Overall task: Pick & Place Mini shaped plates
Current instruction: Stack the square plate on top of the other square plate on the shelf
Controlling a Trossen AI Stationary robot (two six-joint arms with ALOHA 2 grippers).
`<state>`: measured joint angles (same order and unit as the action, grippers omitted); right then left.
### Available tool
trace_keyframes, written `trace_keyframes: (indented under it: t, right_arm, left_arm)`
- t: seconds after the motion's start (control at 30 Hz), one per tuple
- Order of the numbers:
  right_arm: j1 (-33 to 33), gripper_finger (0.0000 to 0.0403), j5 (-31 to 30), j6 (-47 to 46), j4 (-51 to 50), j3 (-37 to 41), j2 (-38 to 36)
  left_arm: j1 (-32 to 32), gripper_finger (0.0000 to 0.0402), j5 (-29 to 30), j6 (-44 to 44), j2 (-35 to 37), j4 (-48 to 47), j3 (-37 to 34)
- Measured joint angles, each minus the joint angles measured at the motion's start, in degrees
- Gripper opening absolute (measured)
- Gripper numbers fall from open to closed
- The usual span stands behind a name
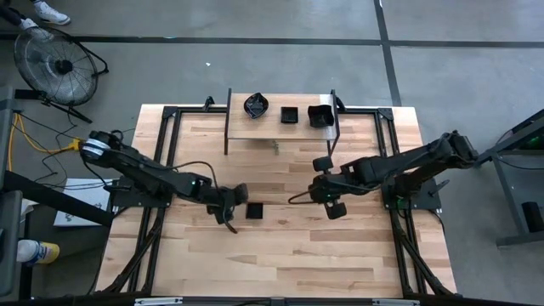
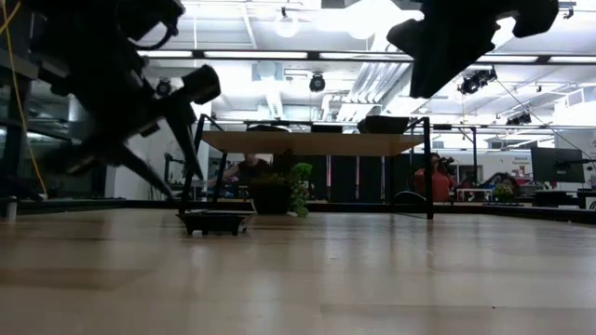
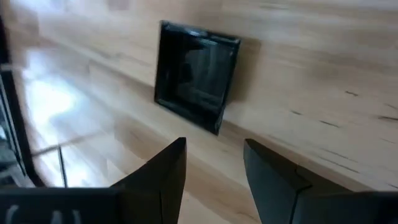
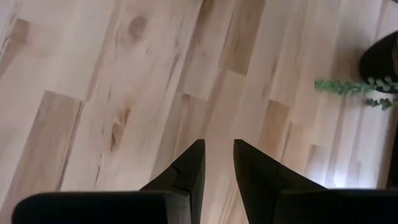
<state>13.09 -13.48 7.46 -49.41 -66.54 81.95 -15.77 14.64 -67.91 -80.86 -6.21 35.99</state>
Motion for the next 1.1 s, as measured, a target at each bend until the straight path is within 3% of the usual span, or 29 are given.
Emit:
trace_keyframes:
  t: [0.57,1.1]
  right_arm:
    - [1.65,0.0079,-0.03,-0.17,2.93,0.00,0.07]
    - [1.65,0.0079,-0.04,-0.20,3.44,0.00,0.07]
  left_arm:
    - [-0.02,0.0156,-2.06,-11.22,-7.45,4.08,0.00]
    - [-0.02,0.0144,-6.51,-11.18,-9.96,10.43,0.01]
